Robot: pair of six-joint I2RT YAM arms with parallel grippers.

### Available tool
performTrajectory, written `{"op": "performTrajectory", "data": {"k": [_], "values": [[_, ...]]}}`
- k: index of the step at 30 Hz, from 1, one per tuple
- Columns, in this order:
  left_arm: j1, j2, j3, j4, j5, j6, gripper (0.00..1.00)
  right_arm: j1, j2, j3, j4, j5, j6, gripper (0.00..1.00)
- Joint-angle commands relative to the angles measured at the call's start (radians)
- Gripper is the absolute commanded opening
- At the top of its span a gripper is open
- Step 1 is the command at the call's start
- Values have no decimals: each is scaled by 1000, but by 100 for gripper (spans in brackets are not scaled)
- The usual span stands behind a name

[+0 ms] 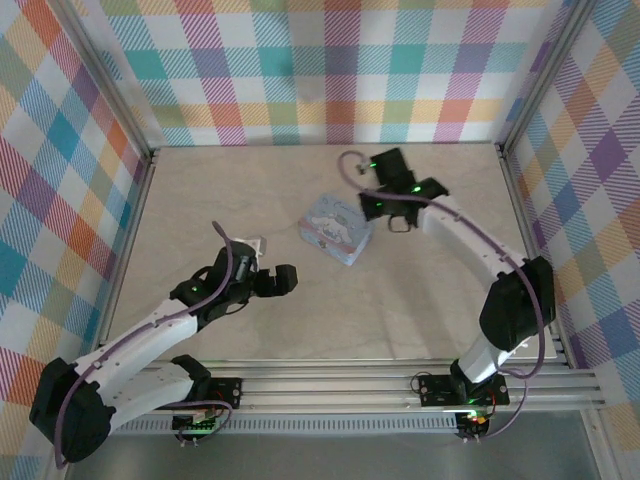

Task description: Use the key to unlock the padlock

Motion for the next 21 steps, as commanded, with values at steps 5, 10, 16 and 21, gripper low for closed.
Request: {"op": "performTrajectory", "data": {"k": [5, 10, 16, 21], "values": [[13, 236, 194, -87, 89, 100, 100, -350, -6, -225, -154, -294, 103, 0], [12, 334, 263, -61, 144, 113, 100, -437, 115, -236, -148, -274, 53, 2], [13, 356, 268, -50, 163, 109, 100, -447, 175, -225, -87, -161, 31, 8], [13, 336, 247, -60, 138, 109, 100, -447, 206, -189, -89, -109, 16, 31]]}}
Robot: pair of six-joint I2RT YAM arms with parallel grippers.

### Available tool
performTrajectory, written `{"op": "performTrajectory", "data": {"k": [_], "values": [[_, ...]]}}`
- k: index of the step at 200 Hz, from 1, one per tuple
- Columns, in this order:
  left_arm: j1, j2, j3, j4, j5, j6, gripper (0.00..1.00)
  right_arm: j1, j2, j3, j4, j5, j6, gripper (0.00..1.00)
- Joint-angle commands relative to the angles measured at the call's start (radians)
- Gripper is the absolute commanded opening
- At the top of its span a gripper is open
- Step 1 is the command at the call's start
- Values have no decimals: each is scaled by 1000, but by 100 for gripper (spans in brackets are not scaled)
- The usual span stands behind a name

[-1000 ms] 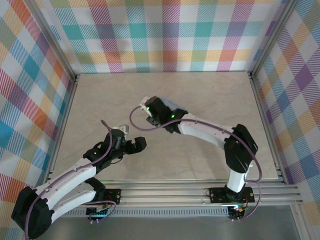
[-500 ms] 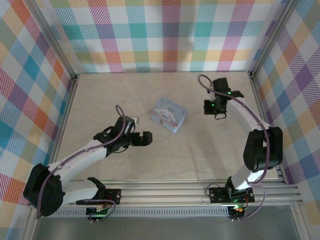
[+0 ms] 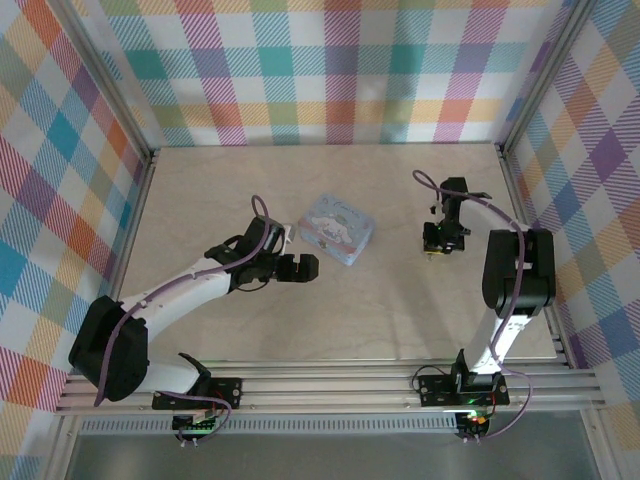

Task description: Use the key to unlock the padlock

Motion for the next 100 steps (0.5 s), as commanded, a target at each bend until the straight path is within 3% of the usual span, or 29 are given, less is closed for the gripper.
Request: {"op": "performTrajectory", "data": {"k": [1, 38, 63, 80, 92, 100], "values": [[10, -19, 2, -20, -12, 18, 100, -4, 13, 45, 8, 45, -19, 38], [12, -45, 27, -63, -81, 59, 100, -4, -86, 20, 22, 66, -11, 58], [29, -65, 101, -129, -181, 151, 100, -4, -238, -49, 89, 64, 0, 68], [65, -79, 157, -151, -255, 212, 100, -3, -370, -140, 181, 63, 16, 83], [99, -91, 183, -129, -302, 248, 100, -3, -466, -213, 255, 69, 31, 98], [122, -99, 185, -90, -339, 272, 100, -3, -524, -258, 297, 69, 42, 100]]}}
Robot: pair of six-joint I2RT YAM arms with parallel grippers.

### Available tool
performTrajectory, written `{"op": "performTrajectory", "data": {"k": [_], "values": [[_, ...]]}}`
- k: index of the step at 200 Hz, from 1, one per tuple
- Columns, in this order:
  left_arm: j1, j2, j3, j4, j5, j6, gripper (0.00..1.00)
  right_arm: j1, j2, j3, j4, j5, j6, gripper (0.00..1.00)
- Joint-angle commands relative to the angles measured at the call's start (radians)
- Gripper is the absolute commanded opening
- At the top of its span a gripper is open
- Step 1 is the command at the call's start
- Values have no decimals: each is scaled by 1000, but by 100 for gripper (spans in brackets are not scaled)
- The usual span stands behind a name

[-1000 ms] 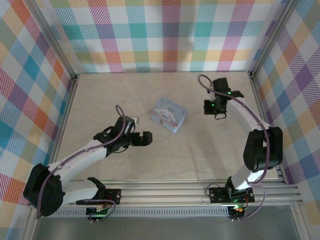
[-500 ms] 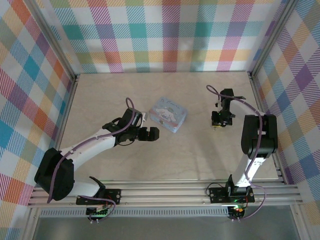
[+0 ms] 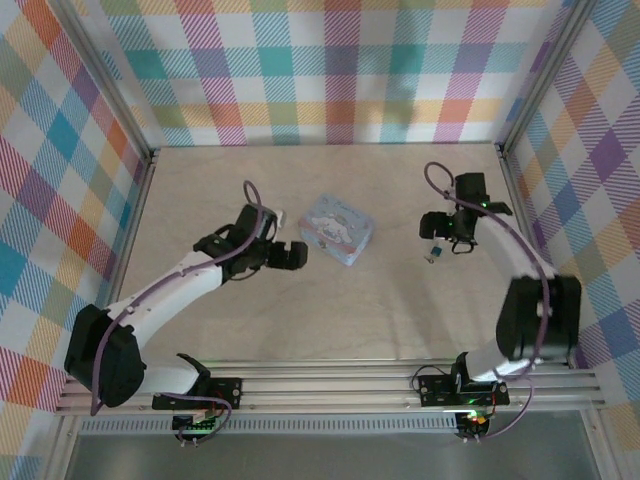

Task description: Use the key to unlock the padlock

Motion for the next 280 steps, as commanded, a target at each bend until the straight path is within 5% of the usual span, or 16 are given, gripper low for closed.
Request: {"op": "performTrajectory", "data": {"k": [1, 18, 38, 63, 82, 136, 190, 233, 246, 280], "values": [[76, -59, 63, 29, -163, 127, 100, -3, -171, -124, 171, 6, 34, 100], [134, -66, 52, 125, -197, 169, 100, -2, -288, -221, 264, 18, 67, 100], [214, -65, 15, 274, -94, 207, 100, -3, -401, -362, 422, 12, 50, 100], [222, -92, -180, 576, -137, 351, 100, -3, -490, -567, 683, 5, -32, 100], [244, -66, -250, 647, -203, 366, 100, -4, -515, -698, 832, 41, -86, 100], [299, -3, -527, 999, -290, 352, 100, -2, -349, -790, 1122, 1, -89, 100], [357, 114, -668, 1345, -256, 342, 100, -4, -163, -800, 1424, 0, -88, 100], [399, 253, -667, 1469, -181, 327, 100, -3, 89, -800, 1699, 33, -82, 100], [422, 249, -622, 1368, -124, 318, 100, -4, 51, -745, 1524, 37, -72, 100], [489, 255, -563, 1256, -43, 262, 100, -4, 69, -696, 1454, 99, -48, 100]]}}
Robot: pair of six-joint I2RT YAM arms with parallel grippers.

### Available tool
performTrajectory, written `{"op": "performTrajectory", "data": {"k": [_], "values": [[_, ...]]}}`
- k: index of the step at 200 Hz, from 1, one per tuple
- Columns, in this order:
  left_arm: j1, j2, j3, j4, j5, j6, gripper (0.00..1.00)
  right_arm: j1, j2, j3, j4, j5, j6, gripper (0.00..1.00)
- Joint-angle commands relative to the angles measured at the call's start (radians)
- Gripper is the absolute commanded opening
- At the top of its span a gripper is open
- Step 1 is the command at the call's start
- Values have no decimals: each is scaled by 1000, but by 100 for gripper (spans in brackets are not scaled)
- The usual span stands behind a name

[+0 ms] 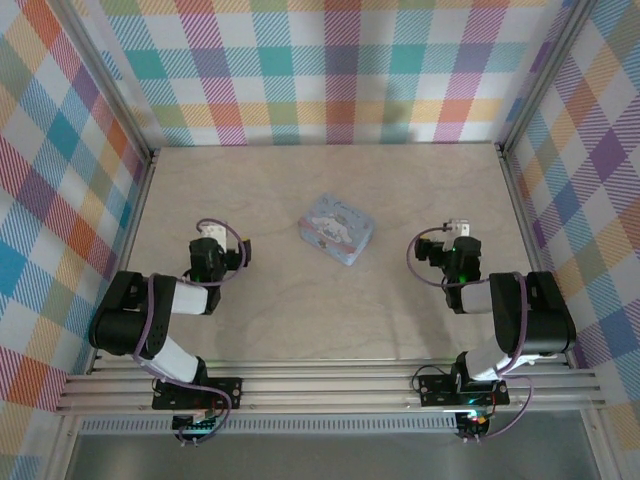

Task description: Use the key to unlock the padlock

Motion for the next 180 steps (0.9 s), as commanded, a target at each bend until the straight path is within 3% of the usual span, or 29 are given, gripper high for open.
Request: {"op": "performTrajectory", "data": {"k": [1, 180], "values": [[41, 4, 44, -35, 77, -43, 100, -4, -7, 48, -11, 41, 24, 100], [40, 2, 42, -31, 73, -41, 100, 0, -4, 50, -7, 23, 8, 100]]}}
